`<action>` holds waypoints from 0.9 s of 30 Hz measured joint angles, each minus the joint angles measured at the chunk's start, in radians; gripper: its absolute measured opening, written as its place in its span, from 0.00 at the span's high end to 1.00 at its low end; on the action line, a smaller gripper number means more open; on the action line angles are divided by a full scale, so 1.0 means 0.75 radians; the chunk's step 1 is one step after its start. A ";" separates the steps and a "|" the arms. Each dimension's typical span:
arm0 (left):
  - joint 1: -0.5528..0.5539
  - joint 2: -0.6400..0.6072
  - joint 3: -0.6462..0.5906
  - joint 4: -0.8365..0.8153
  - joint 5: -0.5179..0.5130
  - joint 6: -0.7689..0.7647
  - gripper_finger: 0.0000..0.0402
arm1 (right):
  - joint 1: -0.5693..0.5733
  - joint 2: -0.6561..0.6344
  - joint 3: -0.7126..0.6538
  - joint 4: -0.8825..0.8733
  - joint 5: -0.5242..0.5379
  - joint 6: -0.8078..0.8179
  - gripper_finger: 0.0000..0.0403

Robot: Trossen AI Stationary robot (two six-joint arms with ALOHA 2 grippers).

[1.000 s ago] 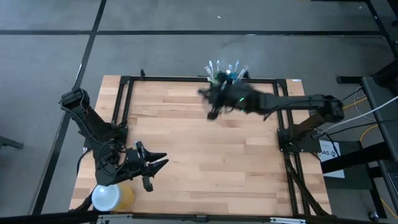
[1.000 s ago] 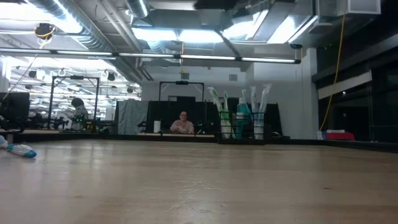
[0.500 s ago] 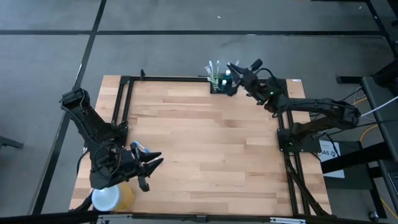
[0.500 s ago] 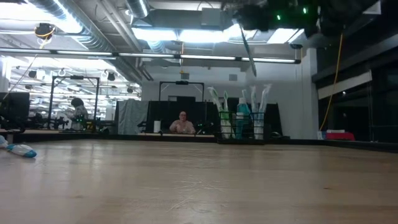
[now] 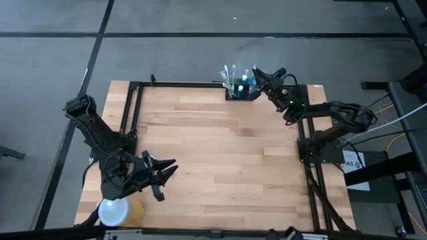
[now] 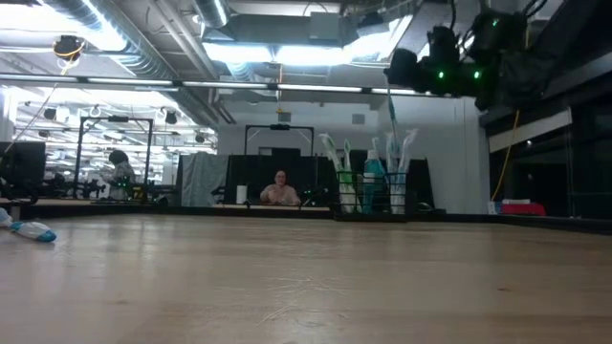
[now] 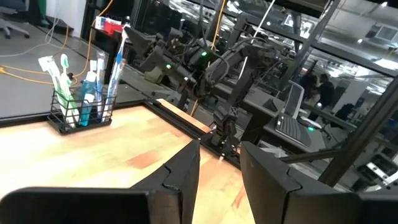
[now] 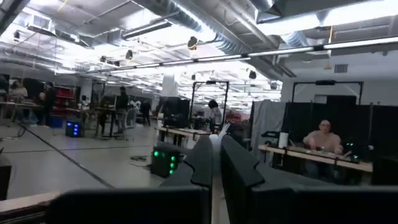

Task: Pick & Place toothbrushing station
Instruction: Put the blue toothbrush into the black organizer

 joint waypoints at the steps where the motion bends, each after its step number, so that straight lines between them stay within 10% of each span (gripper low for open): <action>1: 0.005 0.000 0.000 0.000 0.005 -0.001 0.72 | -0.010 0.030 -0.001 0.039 -0.021 0.018 0.97; 27: -0.003 0.025 0.000 -0.005 0.021 -0.059 0.72 | -0.109 0.435 0.001 0.171 -0.116 0.204 0.97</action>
